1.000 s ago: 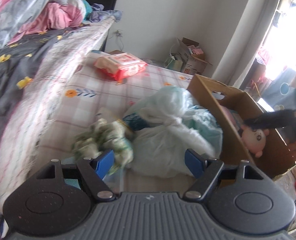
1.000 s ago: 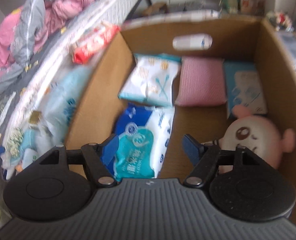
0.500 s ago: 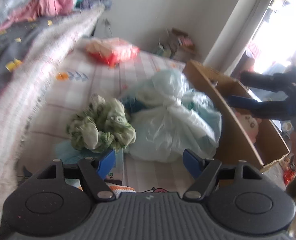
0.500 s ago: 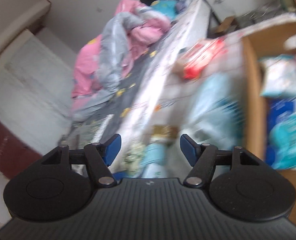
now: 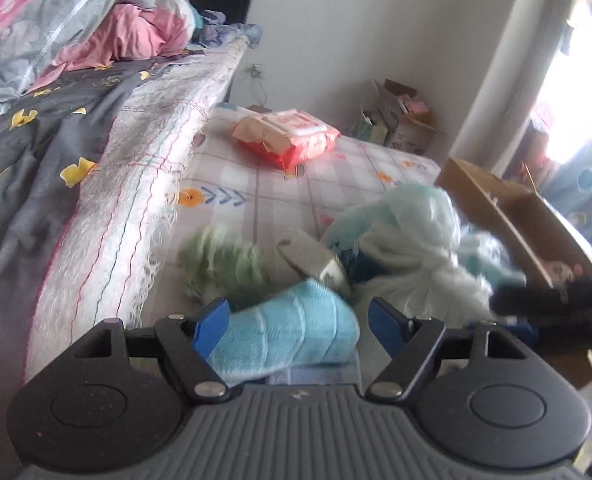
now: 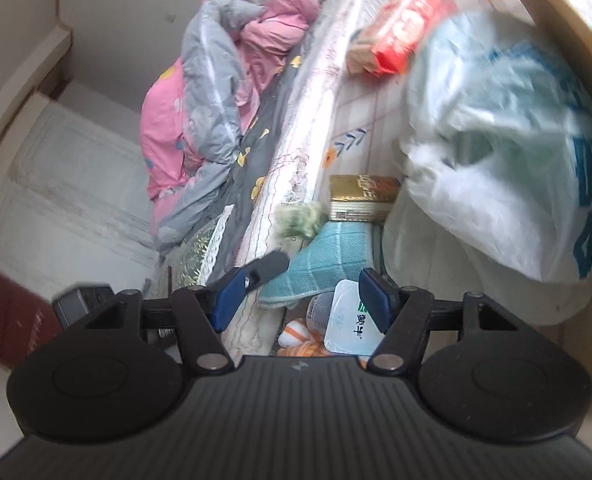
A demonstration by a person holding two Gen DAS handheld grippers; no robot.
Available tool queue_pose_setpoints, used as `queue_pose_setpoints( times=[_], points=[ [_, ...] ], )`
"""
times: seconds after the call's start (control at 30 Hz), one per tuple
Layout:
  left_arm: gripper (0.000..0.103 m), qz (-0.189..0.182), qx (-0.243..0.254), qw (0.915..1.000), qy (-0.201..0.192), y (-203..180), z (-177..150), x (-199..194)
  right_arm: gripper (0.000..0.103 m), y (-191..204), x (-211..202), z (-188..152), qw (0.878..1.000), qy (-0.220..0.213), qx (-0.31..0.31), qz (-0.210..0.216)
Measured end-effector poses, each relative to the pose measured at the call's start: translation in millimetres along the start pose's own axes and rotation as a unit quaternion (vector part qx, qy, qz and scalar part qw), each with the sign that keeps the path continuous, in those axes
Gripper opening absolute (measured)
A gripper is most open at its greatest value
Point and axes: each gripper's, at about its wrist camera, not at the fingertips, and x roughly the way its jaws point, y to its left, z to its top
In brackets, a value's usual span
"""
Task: Organize soft objects
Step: 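Reach the right tool down to the light blue knit towel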
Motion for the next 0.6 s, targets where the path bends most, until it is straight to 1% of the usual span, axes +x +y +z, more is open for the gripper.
queue_pose_setpoints(
  times=[0.07, 0.13, 0.2, 0.23, 0.3, 0.33, 0.47, 0.53, 0.57, 0.6],
  points=[
    [0.078, 0.008, 0.021, 0.9997, 0.009, -2.6, -4.8, 1.8, 0.063, -3.5, 6.8, 0.9, 1.0, 0.008, 0.016, 0.008],
    [0.078, 0.027, 0.048, 0.9984, 0.016, -5.7, -7.4, 5.7, 0.063, -3.5, 18.2, 3.9, 0.999, 0.021, 0.031, 0.019],
    [0.078, 0.046, 0.073, 0.9962, 0.016, -7.0, -7.4, 8.6, 0.063, -1.2, 27.0, 5.4, 0.998, 0.032, 0.038, 0.026],
    [0.078, 0.049, 0.085, 0.9951, 0.014, -7.0, -5.7, 9.8, 0.063, 0.3, 30.6, 5.9, 0.998, 0.036, 0.038, 0.028],
    [0.078, 0.049, 0.108, 0.9928, 0.018, -6.0, -0.7, 14.1, 0.063, 4.3, 35.7, 7.1, 0.998, 0.042, 0.038, 0.032],
    [0.079, 0.045, 0.121, 0.9913, 0.027, -5.4, 2.2, 17.8, 0.063, 5.6, 38.5, 8.1, 0.998, 0.045, 0.039, 0.034],
    [0.081, 0.022, 0.162, 0.983, 0.083, -1.7, 10.0, 44.1, 0.063, 8.6, 49.3, 14.8, 0.997, 0.057, 0.045, 0.039],
    [0.08, 0.016, 0.168, 0.9793, 0.113, 1.8, 10.3, 57.9, 0.063, 7.4, 55.3, 18.8, 0.996, 0.062, 0.053, 0.04],
    [0.079, 0.015, 0.165, 0.9789, 0.12, 4.1, 10.8, 62.9, 0.063, 5.9, 58.7, 20.3, 0.995, 0.065, 0.058, 0.041],
    [0.076, 0.014, 0.161, 0.9785, 0.128, 6.3, 11.9, 67.6, 0.063, 5.0, 62.0, 21.2, 0.995, 0.068, 0.063, 0.042]
  ],
)
